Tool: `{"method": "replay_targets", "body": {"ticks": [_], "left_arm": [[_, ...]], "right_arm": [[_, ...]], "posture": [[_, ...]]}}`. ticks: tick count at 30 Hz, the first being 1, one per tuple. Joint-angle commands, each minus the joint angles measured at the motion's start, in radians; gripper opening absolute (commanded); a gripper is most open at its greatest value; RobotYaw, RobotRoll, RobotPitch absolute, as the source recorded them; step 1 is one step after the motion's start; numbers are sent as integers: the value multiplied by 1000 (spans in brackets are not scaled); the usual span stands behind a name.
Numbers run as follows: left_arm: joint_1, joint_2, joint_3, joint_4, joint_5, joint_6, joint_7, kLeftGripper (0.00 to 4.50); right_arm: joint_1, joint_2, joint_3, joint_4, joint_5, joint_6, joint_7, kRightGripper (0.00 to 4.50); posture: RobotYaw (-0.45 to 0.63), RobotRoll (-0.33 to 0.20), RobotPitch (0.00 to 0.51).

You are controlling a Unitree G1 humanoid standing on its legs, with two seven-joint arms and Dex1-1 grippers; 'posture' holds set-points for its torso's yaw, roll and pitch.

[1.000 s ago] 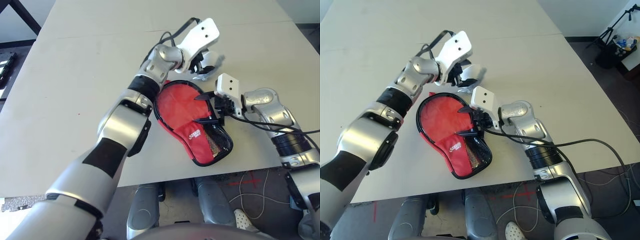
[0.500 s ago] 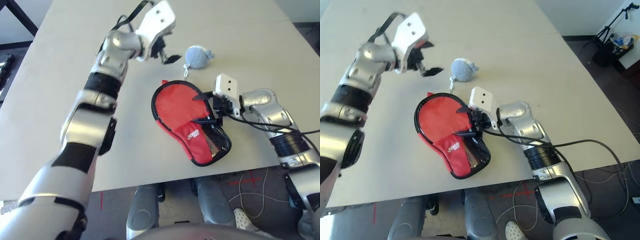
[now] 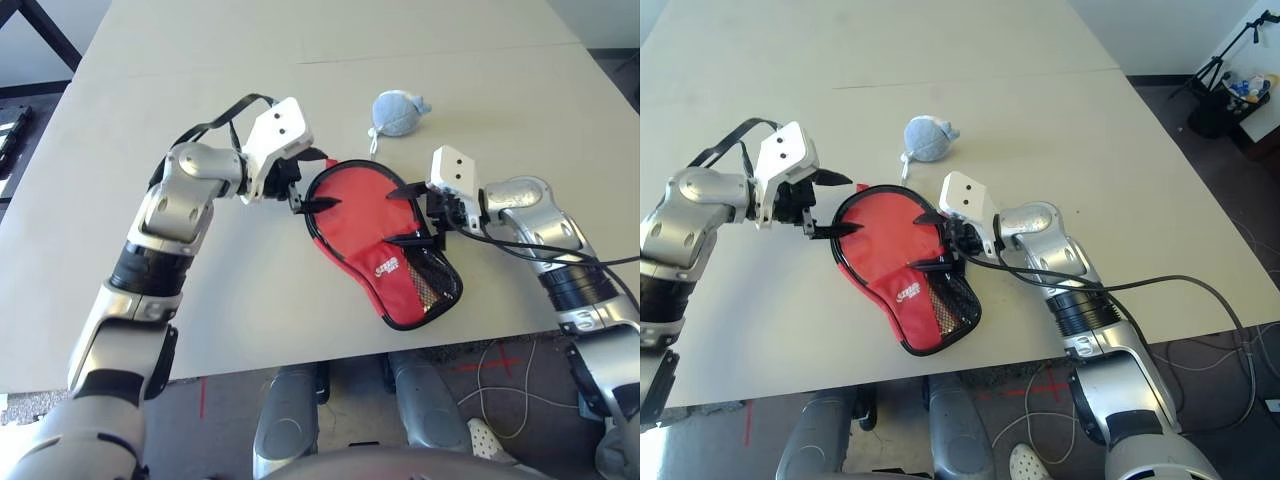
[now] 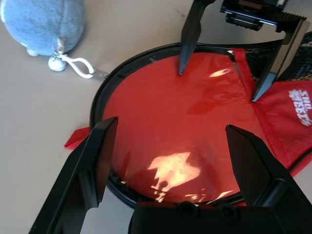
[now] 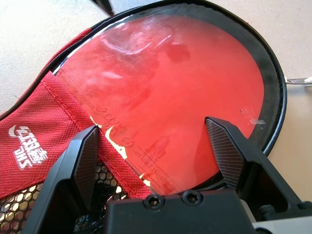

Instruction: Store the ping-pong paddle in its case and zip it.

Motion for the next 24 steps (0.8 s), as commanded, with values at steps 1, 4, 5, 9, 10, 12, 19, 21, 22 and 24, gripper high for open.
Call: {"method": "replay_targets", "body": {"ticks": [1, 4, 5, 9, 10, 12, 19, 21, 22, 24], "left_arm": [[37, 1, -45, -7, 13, 20, 22, 4494], [57, -5, -73, 12, 16, 56, 37, 4494], [62, -4, -81, 18, 19, 57, 37, 4494], [79, -11, -93, 38, 13, 123, 59, 4494], [84, -8, -95, 40, 9, 145, 58, 4494], [95, 2, -104, 42, 9, 165, 57, 4494], [109, 3, -119, 49, 18, 156, 75, 4494], [110, 4, -120, 46, 18, 156, 76, 4494], [110, 4, -120, 45, 17, 156, 76, 4494], [110, 5, -121, 46, 18, 154, 77, 4494]], "right_arm": [[48, 0, 65, 43, -58, 24, 0, 4500], [48, -4, 59, 36, -53, 33, 1, 4500], [48, -5, 57, 33, -51, 36, 1, 4500], [51, -10, 51, 24, -47, 46, 0, 4500], [53, -12, 50, 21, -47, 48, -1, 4500], [57, -14, 48, 14, -45, 53, -2, 4500], [18, -19, -16, -10, 19, 116, 6, 4500], [-15, -24, -44, -1, 45, 139, 14, 4500], [-38, -26, -62, 9, 61, 152, 18, 4500], [-113, -22, -107, 63, 89, 167, 8, 4500]], "posture": [[7, 0, 274], [-2, 0, 275], [-2, 0, 275], [-15, 0, 276], [-15, 0, 276], [-18, 0, 276], [-17, 0, 277], [-19, 0, 278], [-19, 0, 278], [-19, 0, 279]]}}
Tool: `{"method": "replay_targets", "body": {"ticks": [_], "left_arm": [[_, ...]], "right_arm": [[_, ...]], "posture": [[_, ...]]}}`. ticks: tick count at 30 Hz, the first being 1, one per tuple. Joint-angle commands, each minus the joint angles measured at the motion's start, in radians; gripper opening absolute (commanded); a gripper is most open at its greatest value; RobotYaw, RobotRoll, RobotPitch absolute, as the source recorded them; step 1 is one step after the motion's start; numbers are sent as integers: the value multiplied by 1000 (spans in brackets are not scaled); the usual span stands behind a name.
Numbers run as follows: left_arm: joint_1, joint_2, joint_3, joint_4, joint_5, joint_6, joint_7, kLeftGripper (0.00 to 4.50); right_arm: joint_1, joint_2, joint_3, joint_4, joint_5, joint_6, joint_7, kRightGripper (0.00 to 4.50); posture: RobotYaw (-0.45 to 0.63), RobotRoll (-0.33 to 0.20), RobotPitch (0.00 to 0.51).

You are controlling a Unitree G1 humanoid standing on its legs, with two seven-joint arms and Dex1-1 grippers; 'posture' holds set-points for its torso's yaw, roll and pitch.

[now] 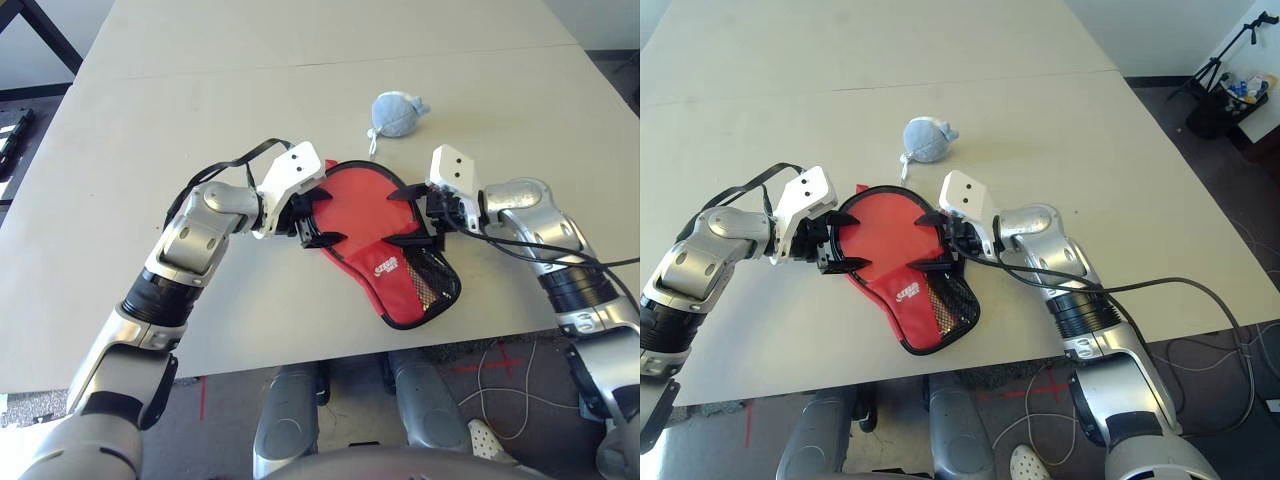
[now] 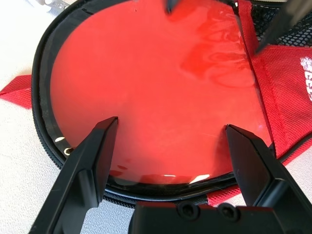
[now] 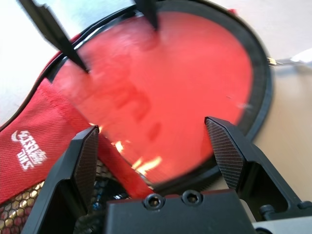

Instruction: Store the ping-pong paddle in its case and zip it.

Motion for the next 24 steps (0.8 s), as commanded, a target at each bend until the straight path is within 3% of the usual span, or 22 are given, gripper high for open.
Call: {"method": "replay_targets", "body": {"ticks": [1, 3, 9, 12, 24], "left_arm": [[37, 11, -47, 24, 18, 16, 3, 4494], [38, 10, -51, 23, 18, 16, 3, 4494], [50, 7, -56, 0, 13, 28, 8, 4494], [60, 4, -59, -28, 7, 45, 12, 4494], [92, -3, -73, -132, -25, 118, 35, 4494]], "right_arm": [[-101, 0, -72, 82, 42, 27, -11, 4500], [-197, 15, -107, 198, 34, -12, -53, 4500], [-343, 49, -137, 449, -27, -159, -159, 4500], [-429, 99, -145, 649, -83, -284, -310, 4500], [-534, 205, -185, 967, -145, -416, -555, 4500]], "posture": [[-19, 0, 279], [-19, 0, 279], [-16, 0, 283], [-8, 0, 285], [20, 0, 289]]}}
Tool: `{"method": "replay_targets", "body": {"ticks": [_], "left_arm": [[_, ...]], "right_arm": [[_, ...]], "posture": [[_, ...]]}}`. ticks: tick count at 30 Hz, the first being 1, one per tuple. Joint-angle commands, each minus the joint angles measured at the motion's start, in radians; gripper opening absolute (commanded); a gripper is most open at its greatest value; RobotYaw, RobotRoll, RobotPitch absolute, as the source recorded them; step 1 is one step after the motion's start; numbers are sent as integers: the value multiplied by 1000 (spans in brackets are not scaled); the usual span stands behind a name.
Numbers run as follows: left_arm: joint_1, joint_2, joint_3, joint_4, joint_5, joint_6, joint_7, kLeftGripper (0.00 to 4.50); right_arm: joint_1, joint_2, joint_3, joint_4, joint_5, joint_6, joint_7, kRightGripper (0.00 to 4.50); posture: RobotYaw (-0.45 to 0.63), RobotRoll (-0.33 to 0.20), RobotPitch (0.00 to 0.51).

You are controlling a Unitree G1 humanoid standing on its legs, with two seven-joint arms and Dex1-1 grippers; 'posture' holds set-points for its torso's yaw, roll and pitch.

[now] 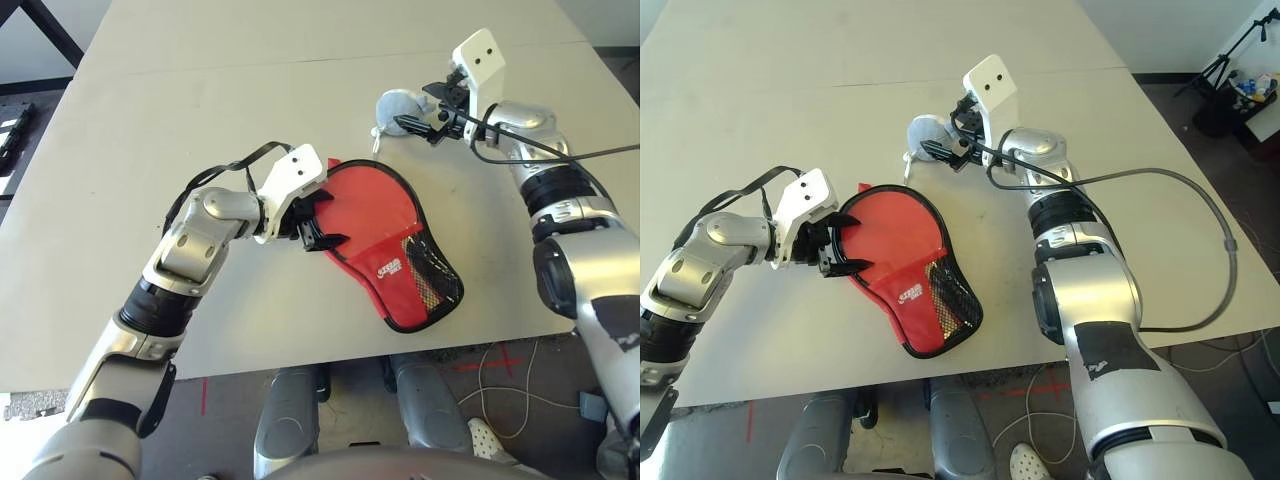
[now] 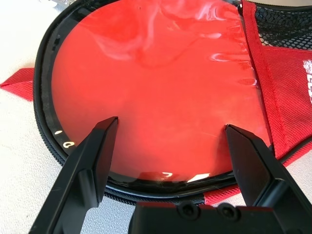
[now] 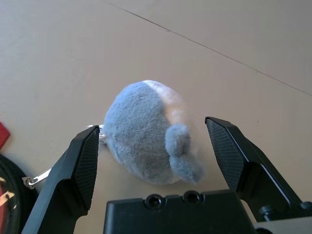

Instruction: Store the ping-pong paddle in its case and zip it.

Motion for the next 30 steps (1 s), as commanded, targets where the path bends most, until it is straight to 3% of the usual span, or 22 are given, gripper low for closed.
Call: {"method": "replay_targets", "body": {"ticks": [1, 12, 15, 27, 30], "left_arm": [[47, -1, -68, -22, -5, 45, -3, 4494], [45, -3, -76, -32, -13, 49, 7, 4494], [43, -5, -76, -31, -14, 49, 9, 4500], [52, -8, -87, -19, -9, 39, 17, 4500], [51, -13, -90, -3, -4, 29, 20, 4500]], "right_arm": [[-16, 21, -15, 62, -22, -1, -38, 4500], [-19, 71, -33, 124, -52, 37, -45, 4500], [-18, 76, -39, 126, -57, 34, -58, 3945], [4, 31, -49, 79, -63, -31, -25, 400], [21, 2, -49, 41, -57, -34, 33, 117]], "posture": [[20, 0, 289], [25, 0, 281], [30, 0, 280], [24, 0, 243], [20, 0, 230]]}}
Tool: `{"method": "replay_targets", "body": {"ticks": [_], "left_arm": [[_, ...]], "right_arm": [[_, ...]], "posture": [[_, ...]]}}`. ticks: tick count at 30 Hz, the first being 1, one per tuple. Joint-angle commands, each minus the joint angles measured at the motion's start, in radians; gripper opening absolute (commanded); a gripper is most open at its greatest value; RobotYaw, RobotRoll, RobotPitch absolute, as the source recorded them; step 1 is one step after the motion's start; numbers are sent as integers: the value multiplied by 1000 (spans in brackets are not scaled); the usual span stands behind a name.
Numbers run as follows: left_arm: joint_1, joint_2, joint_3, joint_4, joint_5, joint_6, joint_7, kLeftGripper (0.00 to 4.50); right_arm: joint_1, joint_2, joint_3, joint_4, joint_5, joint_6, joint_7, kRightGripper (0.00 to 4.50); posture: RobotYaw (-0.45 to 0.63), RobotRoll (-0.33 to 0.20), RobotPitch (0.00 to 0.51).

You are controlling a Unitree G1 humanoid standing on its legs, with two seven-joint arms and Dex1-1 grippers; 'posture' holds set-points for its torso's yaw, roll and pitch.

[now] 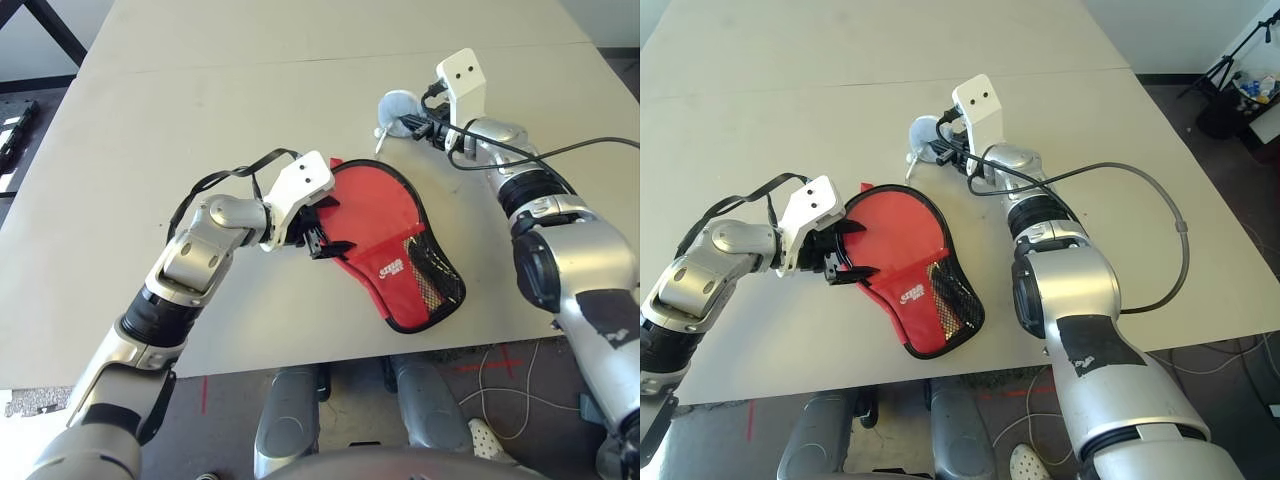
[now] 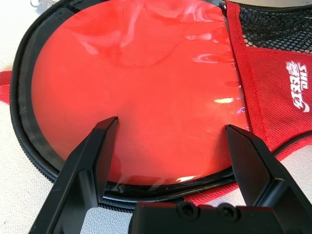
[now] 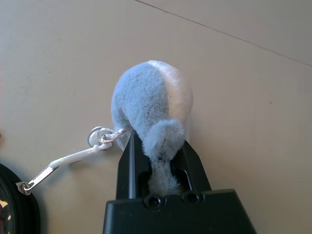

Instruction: Store the ping-pong paddle in its case and zip it.

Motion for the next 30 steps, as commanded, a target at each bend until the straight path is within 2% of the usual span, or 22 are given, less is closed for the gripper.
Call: {"method": "replay_targets", "body": {"ticks": [1, 7, 19, 24, 30], "left_arm": [[37, -5, -64, 44, 8, 9, -3, 4500], [42, -11, -73, 64, 14, -9, 3, 4500], [11, -32, -96, 122, 25, -29, -2, 4500], [-3, -38, -105, 145, 27, -43, -6, 4500], [-10, -42, -114, 155, 26, -48, -9, 4500]], "right_arm": [[33, -35, 2, -53, -3, -12, 71, 117], [104, -119, 4, -222, 17, 28, 211, 117], [368, -316, 19, -768, 89, 302, 460, 116], [450, -374, 19, -876, 110, 379, 506, 116], [475, -382, 19, -893, 114, 403, 489, 116]], "posture": [[17, 0, 224], [3, 0, 200], [-30, 0, 179], [-45, 0, 184], [-49, 0, 191]]}}
